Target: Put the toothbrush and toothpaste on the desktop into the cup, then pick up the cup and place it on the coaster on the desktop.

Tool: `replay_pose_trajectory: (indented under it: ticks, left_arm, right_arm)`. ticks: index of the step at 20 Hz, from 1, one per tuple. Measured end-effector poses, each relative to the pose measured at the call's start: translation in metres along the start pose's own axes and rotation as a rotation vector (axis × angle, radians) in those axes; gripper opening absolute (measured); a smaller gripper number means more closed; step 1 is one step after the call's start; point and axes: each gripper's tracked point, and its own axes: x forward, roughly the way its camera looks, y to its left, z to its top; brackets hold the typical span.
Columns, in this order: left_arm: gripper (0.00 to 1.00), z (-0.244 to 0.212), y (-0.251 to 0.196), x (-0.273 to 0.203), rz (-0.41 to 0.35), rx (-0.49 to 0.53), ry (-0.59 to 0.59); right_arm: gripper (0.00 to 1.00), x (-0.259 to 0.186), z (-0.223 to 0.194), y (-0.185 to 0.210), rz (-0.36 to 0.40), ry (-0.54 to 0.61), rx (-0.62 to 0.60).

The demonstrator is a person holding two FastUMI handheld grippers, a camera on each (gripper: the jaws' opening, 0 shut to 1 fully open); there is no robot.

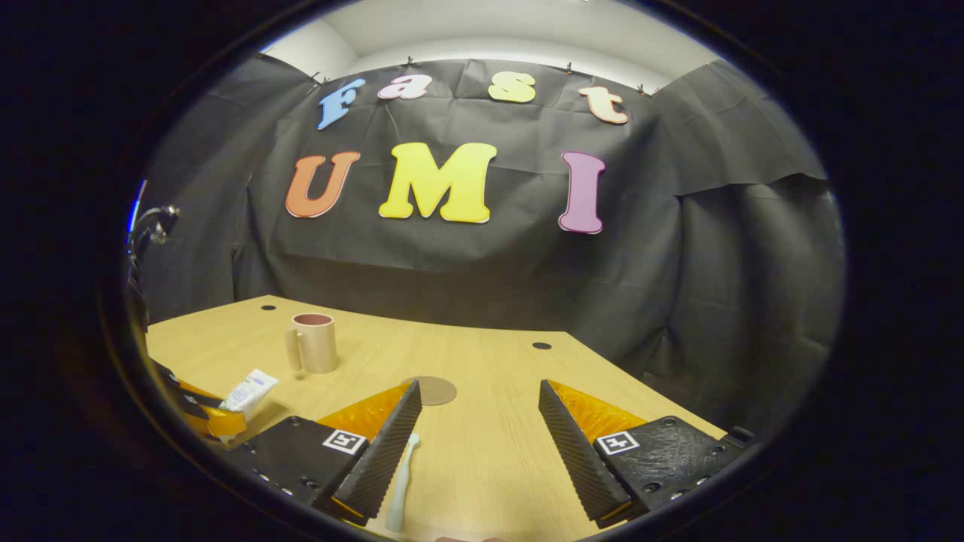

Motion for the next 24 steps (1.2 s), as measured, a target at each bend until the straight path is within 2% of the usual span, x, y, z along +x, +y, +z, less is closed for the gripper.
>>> replay_pose_trajectory:
  ticks: [4,7,11,12,13,15,19,20,21,23,24]
  left_arm:
    - [0.43,0.023,-0.001,-0.012,0.015,0.016,-0.129]
    - [0.43,0.047,0.007,-0.024,0.057,-0.001,-0.242]
    - [0.43,0.065,0.018,-0.035,0.056,-0.057,-0.319]
    - [0.44,0.066,0.019,-0.038,0.058,-0.058,-0.324]
    - [0.43,0.065,0.02,-0.038,0.066,-0.035,-0.322]
    - [0.44,0.067,0.027,-0.041,0.104,0.004,-0.337]
    - [0.44,0.065,0.022,-0.04,0.08,0.001,-0.329]
    - [0.43,0.065,0.022,-0.04,0.08,0.004,-0.328]
    - [0.43,0.065,0.021,-0.039,0.079,0.004,-0.328]
    - [0.43,0.064,0.022,-0.04,0.077,0.002,-0.326]
    - [0.43,0.064,0.022,-0.039,0.078,-0.001,-0.327]
  right_arm:
    - [0.94,0.012,-0.022,0.019,0.023,0.072,-0.01]
    - [0.94,0.021,-0.05,0.036,0.066,0.18,0.015]
    - [0.92,0.031,-0.082,0.051,0.103,0.334,0.082]
    - [0.89,0.034,-0.085,0.052,0.104,0.356,0.101]
    - [0.81,0.033,-0.091,0.054,0.108,0.377,0.119]
    - [0.72,0.033,-0.102,0.059,0.113,0.419,0.124]
    - [0.7,0.039,-0.116,0.064,0.094,0.48,0.055]
    - [0.65,0.039,-0.117,0.065,0.093,0.493,0.056]
    - [0.47,0.037,-0.124,0.068,0.096,0.514,0.062]
    - [0.46,0.038,-0.124,0.069,0.115,0.521,0.066]
    - [0.5,0.037,-0.126,0.063,0.09,0.534,0.062]
